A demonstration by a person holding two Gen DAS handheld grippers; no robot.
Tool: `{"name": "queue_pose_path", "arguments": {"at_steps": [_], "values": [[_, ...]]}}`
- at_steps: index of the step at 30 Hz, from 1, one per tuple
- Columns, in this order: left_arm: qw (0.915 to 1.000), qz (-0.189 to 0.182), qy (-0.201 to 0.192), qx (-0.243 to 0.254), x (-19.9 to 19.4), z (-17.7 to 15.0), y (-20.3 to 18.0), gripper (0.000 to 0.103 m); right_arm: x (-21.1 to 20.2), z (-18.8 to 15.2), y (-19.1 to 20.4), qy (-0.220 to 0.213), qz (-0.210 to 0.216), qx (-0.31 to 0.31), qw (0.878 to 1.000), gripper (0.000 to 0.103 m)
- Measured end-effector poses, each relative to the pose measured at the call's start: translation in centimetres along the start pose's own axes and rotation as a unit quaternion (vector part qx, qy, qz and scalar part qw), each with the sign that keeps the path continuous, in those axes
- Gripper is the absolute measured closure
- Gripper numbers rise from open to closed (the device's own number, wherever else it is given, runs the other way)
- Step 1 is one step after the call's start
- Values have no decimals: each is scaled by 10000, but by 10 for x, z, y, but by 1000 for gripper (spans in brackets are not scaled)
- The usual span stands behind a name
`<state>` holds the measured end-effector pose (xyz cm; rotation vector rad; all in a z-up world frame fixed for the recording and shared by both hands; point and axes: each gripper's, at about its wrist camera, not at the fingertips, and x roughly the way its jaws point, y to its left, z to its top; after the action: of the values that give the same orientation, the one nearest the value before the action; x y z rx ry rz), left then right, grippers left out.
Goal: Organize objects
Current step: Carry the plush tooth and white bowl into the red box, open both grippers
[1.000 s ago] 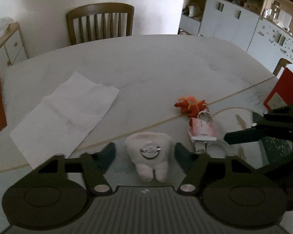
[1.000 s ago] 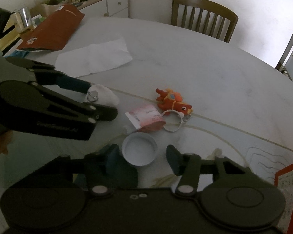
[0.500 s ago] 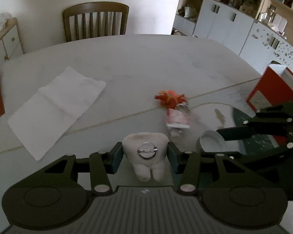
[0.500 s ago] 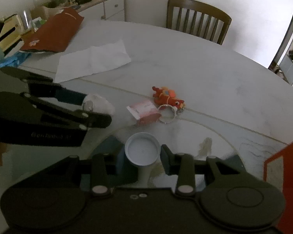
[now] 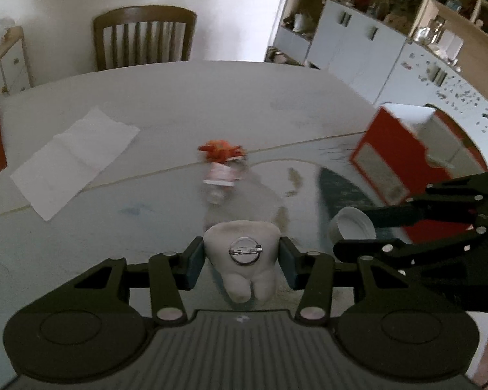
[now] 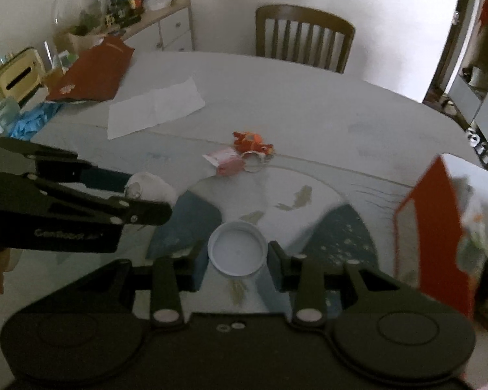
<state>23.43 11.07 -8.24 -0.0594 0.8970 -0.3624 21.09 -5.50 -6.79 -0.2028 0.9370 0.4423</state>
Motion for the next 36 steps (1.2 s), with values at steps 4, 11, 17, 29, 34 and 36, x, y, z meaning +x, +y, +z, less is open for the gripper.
{"name": "queue_pose_path", "arguments": {"at_steps": [4,11,17,29,34,36], "values": [[9999,-110,-39,60,-15,-3,-23,55,-25,-11,-10,-147,-19,108,9998,65],[9996,-257,-45,53,-30,-7,-63,55,-64,-30,-32,-378,-102,288,9988,65],[9992,-357,-68,175,-34,-6,-99,55,-89,-48,-56,-490,-178,479,9975,65],[9972,-590,-89,458,-18,6,-173,55,-125,-78,-120,-633,-346,810,9941,65],[9960,-662,-74,595,-7,11,-205,55,-132,-88,-148,-673,-396,912,9928,65],[9956,-681,-61,645,-2,14,-217,55,-135,-92,-158,-683,-423,942,9923,65]]}}
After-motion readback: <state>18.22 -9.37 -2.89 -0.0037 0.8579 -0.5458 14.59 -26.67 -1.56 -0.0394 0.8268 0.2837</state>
